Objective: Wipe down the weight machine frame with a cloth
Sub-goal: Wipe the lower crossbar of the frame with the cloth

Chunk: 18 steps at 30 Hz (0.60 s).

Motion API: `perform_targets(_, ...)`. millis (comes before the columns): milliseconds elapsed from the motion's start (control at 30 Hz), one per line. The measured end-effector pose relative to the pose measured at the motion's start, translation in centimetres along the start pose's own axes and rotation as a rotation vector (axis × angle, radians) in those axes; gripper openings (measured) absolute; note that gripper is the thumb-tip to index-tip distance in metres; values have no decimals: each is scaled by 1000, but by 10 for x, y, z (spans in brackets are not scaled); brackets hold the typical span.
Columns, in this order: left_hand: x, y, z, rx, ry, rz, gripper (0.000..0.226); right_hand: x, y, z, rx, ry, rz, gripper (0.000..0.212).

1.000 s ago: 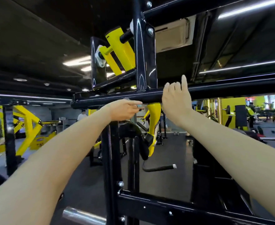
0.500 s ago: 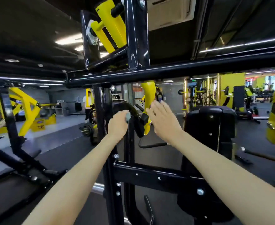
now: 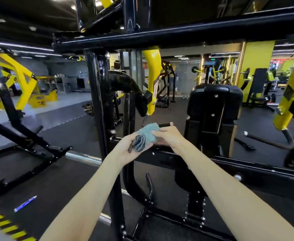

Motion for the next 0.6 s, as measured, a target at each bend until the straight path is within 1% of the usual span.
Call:
perform_targets(33,8,4,-1,-32,40,4,31,-7,3,0,-50,6,-18,7)
perform_targets(67,16,8,-2,-59,81,17,35,-12,6,0,-97,-3,-21,5)
perform_targets(100,22,12,-1,-78,105,52,40,-15,9,-1,-128,-12,-22,8)
perform_targets(167,30,12,3,-86,98,153,48,-17,15,-3,-125,-5,-113,14)
perform_targets(233,35,6,3,-51,58,369,50,-13,18,-8,-76,-5,-175,14)
perform_targets(333,45,6,3,-7,-7,774,45,-10,20,-13,-43,-17,-177,19)
perform_targets(367,48,10,4,5,-30,812,41,-12,22,-14,-55,-20,-188,20)
perform_targets(400,49,14,5,23,-40,770,37,-16,24,-15,-77,-23,-182,20)
perform_targets(500,43,30,9,59,-12,482,29,-29,32,-14,-136,-68,-77,19)
perform_targets(533,40,33,10,54,-3,439,26,-32,32,-14,-146,-79,-49,20)
perform_targets(600,36,35,12,35,2,436,24,-34,29,-14,-163,-87,5,25)
Point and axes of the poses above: each hand's wrist, its own z-axis towards the middle knuckle, its own y-axis out of the back of the hand, x = y × z, the point moved 1 cm from there along z, towards the middle knuckle, and after that the axes turned 9 degrees about -z, right-handed, at the moved point
